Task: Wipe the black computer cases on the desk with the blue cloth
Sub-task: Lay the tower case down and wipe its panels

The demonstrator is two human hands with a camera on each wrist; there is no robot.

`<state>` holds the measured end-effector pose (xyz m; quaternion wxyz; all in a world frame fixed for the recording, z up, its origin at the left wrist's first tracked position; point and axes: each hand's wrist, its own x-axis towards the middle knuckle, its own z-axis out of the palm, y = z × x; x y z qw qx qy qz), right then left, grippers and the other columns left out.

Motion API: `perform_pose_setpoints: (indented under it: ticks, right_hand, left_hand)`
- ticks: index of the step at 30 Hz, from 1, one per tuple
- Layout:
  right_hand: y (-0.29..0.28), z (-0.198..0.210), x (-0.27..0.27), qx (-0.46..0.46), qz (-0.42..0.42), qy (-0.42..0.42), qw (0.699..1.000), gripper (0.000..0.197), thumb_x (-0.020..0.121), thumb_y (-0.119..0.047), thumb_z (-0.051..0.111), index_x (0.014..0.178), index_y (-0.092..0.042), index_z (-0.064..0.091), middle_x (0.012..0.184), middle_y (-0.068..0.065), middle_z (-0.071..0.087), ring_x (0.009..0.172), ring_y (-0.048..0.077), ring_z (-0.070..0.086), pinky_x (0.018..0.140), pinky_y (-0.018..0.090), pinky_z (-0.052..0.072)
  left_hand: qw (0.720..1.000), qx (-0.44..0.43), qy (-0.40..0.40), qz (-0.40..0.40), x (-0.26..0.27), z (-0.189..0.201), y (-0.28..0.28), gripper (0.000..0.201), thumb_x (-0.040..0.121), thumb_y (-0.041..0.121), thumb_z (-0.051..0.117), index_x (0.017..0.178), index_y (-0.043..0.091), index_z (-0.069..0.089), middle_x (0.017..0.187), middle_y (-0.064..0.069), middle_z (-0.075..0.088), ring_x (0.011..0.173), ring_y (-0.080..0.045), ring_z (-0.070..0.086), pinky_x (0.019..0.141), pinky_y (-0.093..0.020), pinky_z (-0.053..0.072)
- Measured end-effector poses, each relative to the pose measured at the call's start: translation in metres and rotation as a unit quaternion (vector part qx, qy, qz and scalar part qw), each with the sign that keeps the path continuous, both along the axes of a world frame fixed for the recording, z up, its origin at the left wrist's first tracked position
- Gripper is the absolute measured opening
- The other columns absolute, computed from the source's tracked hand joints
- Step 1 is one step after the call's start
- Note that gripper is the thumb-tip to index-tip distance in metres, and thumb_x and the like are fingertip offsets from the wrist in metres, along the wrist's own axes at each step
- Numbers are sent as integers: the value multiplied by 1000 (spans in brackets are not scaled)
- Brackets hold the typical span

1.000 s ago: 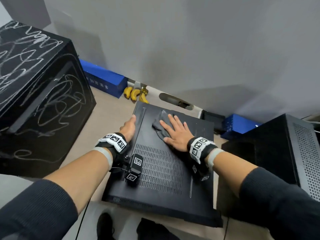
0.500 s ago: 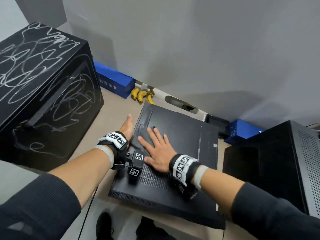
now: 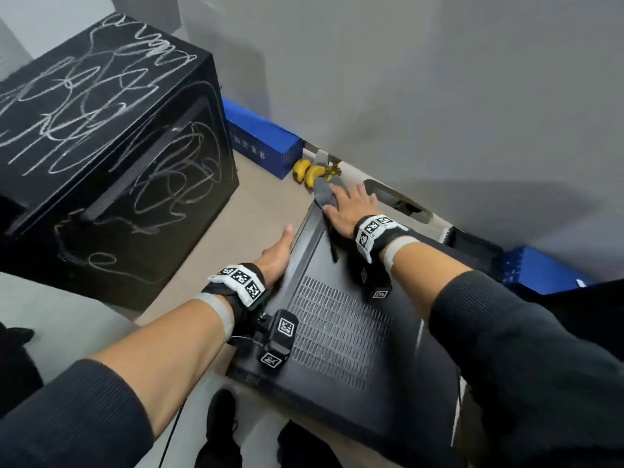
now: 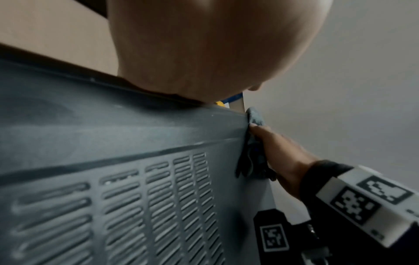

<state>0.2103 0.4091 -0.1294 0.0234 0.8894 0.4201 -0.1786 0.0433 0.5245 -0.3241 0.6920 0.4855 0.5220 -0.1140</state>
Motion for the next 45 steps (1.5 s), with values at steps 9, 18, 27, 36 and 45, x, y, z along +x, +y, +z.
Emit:
perform_pose_setpoints:
  ticks: [9,18,27,36,45]
  right_hand:
    - [-14,10,9,7,-58,18,998,55,97,-50,34,146,-27,33,147,14,42,135,35,39,112,55,19]
    - [-212,3,38,10,-290,-64,955,57,97,-50,36,147,-24,31,151,14,31,142,31,24,116,56,16]
    - [-120,-4,-14,-8,-209,-41,977,75,97,-56,32,157,-23,2,161,18,-17,149,35,-15,119,52,-4]
    - [-148,2,-117,11,20,13,1000,72,97,-52,38,156,-34,0,162,6,-20,149,26,-19,119,45,-11]
    - [-222,-2,-28,-16,-191,-6,982,74,96,-58,37,156,-32,3,163,8,-12,150,29,-9,121,49,0]
  left_hand:
    - [954,226,105,-166,-11,178,-64,67,97,61,36,153,24,30,156,-17,32,143,-39,30,119,-48,23]
    - [941,255,127,-185,-11,181,-71,64,99,50,44,153,20,27,154,-19,32,140,-42,32,117,-49,27]
    - [952,218,132,-169,-6,184,-70,65,99,48,45,154,19,25,156,-20,28,141,-46,30,118,-53,25]
    - [952,223,128,-165,-1,181,-70,66,98,45,51,153,17,28,154,-23,31,141,-45,32,117,-49,28]
    - [937,281,116,-175,35,203,-82,93,89,40,63,158,15,5,160,-17,19,146,-38,21,121,-47,19]
